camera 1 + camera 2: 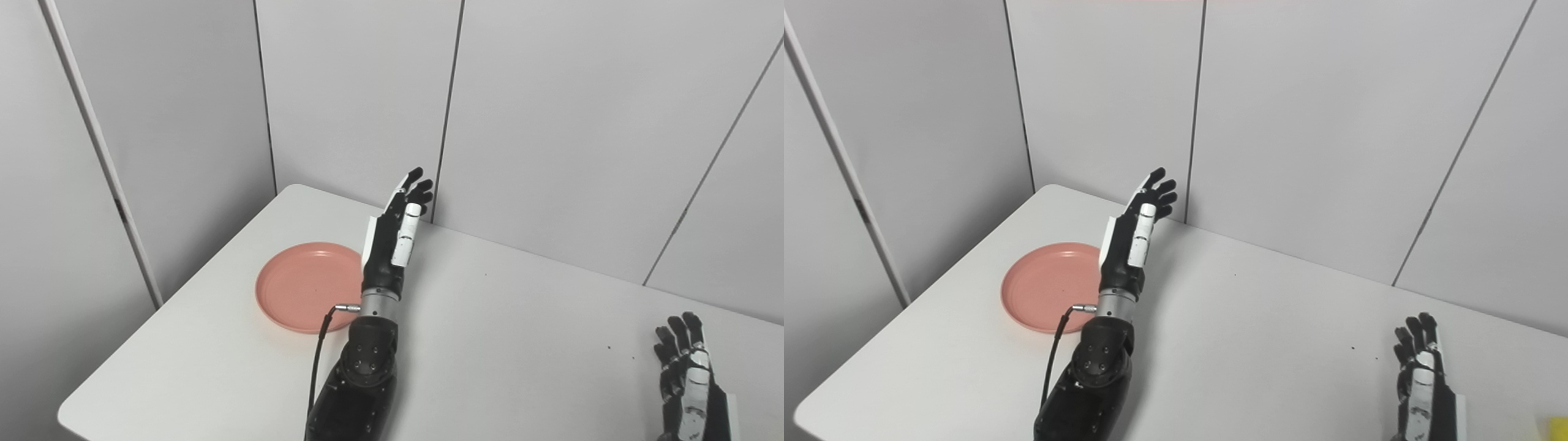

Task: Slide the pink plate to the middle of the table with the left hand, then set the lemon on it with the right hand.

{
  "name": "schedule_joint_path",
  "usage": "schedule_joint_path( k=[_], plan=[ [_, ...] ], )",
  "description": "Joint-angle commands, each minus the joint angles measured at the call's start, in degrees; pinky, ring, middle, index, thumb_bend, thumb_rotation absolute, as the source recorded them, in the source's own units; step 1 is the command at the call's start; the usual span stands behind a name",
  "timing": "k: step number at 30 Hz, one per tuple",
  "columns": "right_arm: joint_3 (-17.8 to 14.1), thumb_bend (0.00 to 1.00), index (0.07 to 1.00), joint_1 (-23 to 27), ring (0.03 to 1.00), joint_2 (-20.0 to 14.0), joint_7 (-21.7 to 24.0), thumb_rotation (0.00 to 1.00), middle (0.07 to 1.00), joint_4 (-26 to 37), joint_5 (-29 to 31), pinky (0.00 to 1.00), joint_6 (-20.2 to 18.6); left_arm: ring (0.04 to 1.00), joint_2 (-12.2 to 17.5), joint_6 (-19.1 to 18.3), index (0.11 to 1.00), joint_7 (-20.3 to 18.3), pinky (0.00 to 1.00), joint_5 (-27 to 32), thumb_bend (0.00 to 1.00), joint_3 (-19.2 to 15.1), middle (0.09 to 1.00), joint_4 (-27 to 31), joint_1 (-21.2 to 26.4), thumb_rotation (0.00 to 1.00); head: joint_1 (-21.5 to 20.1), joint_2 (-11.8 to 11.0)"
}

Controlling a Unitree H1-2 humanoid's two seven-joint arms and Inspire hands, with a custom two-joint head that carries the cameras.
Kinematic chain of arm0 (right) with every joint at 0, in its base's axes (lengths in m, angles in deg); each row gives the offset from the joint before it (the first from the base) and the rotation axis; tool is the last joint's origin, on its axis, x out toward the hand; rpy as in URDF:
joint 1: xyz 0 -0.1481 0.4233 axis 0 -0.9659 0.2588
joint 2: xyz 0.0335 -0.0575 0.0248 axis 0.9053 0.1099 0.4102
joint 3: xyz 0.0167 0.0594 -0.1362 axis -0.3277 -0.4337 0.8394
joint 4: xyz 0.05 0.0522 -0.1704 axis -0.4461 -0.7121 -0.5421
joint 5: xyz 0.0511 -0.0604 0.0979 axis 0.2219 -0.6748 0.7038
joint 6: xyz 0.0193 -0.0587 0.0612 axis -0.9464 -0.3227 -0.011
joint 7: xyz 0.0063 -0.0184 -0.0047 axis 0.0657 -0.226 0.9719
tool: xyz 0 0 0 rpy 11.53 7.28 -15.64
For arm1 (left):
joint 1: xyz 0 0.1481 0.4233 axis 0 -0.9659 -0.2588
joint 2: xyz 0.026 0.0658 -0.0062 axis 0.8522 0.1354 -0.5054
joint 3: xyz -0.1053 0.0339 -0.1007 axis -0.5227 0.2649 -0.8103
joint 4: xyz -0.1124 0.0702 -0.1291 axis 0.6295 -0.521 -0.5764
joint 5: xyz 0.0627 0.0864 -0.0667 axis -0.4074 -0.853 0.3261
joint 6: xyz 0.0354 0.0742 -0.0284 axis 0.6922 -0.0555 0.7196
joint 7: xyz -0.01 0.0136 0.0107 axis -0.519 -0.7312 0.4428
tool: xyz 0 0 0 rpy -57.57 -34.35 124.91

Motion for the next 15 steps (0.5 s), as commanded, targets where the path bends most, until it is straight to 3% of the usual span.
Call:
schedule_joint_path(
  k=[1,6,10,15],
  plan=[
    [-0.5,0.66,0.955,-2.3,0.937,-1.2,0.7,0.97,0.942,-2.9,-0.4,0.97,0.7,0.819,1.0,1.6,0.833,0.1,0.82,1.1,0.63,-0.6,0.830,1.9,2.3,1.00,-0.1,0.0],
    [-0.8,0.66,0.947,-2.0,0.935,-1.1,0.4,0.95,0.937,-3.4,-0.4,0.97,1.0,0.788,3.6,2.5,0.775,2.5,0.82,0.5,0.68,-3.1,0.783,0.4,3.1,1.00,0.2,-0.4],
    [-0.6,0.65,0.960,-1.9,0.950,-1.4,1.0,0.96,0.952,-4.1,-0.4,0.99,1.9,0.749,5.2,2.8,0.742,4.7,0.75,-0.9,0.67,-4.4,0.755,0.6,3.1,1.00,-0.3,-0.6],
    [-0.7,0.65,0.954,-1.7,0.945,-1.3,1.1,0.96,0.948,-4.5,0.1,0.99,2.3,0.747,7.6,-0.7,0.748,7.4,0.75,-4.2,0.72,-5.5,0.754,2.0,1.9,1.00,-0.1,-0.6]
  ],
)
